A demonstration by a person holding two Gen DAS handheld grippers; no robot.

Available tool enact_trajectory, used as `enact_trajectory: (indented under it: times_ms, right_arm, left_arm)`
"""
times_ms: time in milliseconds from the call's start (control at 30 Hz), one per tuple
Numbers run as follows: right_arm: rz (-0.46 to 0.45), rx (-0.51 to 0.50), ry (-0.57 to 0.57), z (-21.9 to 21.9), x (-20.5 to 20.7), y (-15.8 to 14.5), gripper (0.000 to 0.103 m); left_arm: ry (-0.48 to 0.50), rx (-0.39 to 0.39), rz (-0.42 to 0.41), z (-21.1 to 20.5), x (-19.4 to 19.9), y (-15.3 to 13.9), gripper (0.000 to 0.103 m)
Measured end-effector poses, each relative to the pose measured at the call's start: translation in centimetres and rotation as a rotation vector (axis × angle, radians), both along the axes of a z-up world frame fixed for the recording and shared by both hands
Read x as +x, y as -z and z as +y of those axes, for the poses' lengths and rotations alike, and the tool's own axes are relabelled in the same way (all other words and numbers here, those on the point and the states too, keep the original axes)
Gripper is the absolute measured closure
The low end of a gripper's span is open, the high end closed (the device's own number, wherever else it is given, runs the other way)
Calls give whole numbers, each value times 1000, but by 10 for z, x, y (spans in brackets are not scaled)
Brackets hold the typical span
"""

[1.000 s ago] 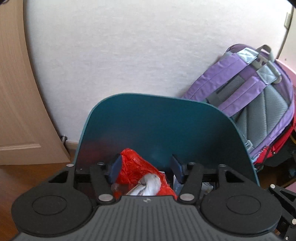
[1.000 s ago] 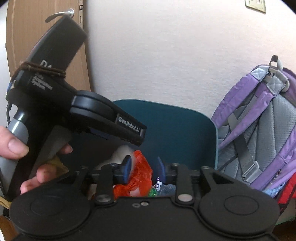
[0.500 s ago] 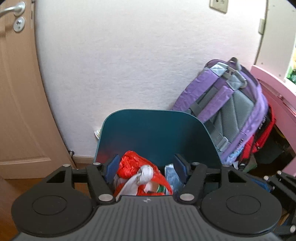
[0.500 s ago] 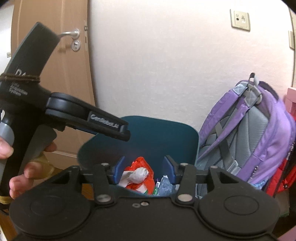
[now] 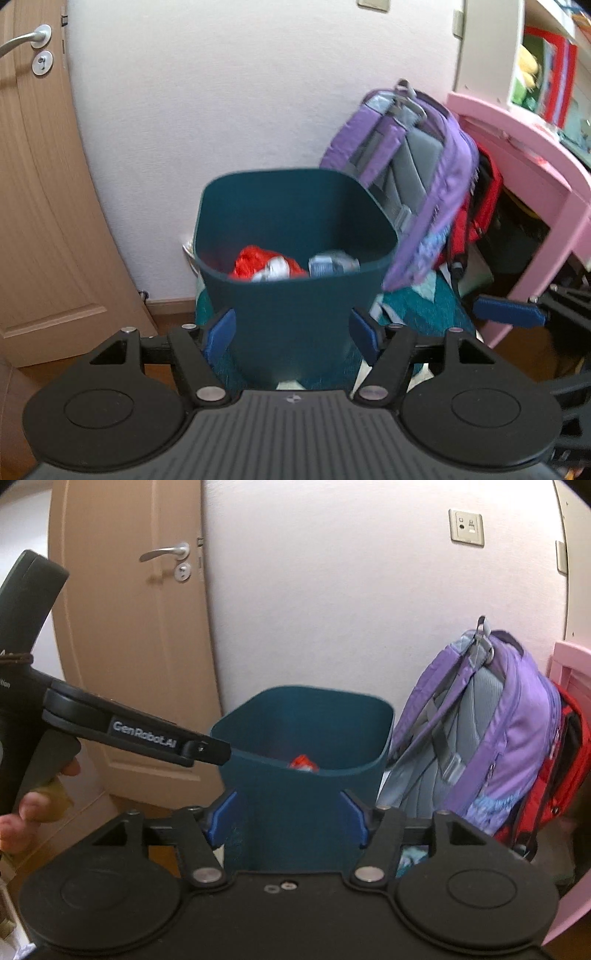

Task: Collect trash
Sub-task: 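Move both tools back down to the purple chip bags on the floor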

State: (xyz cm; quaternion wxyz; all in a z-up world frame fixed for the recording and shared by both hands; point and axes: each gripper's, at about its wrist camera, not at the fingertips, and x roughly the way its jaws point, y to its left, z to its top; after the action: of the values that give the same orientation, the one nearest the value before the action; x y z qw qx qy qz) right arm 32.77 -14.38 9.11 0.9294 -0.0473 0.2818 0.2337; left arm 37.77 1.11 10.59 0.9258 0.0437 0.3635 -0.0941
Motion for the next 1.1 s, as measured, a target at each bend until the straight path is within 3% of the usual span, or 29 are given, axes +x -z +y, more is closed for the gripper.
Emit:
enact_trajectory:
  times_ms: [200, 367, 433, 633, 867, 1100]
  right_arm:
    - [40, -11, -29, -4, -27, 26, 38]
    - [68, -46, -68, -1, -45, 58, 18]
    - [87, -68, -96, 2, -49, 76, 15]
    - [181, -101, -171, 10, -52, 145, 4]
    - [330, -144, -221, 14, -47, 245, 3]
    - [517, -232, -257, 18, -41, 339, 7]
  left_arm:
    - [44, 31, 12, 8, -35, 28, 25]
    - [94, 65, 19, 13, -53, 64, 21]
    - [114, 74, 32, 15, -56, 82, 21]
    - [173, 131, 79, 19, -59, 154, 21]
    - [271, 182, 174, 26, -52, 247, 21]
    - [391, 368, 284, 24, -41, 360, 21]
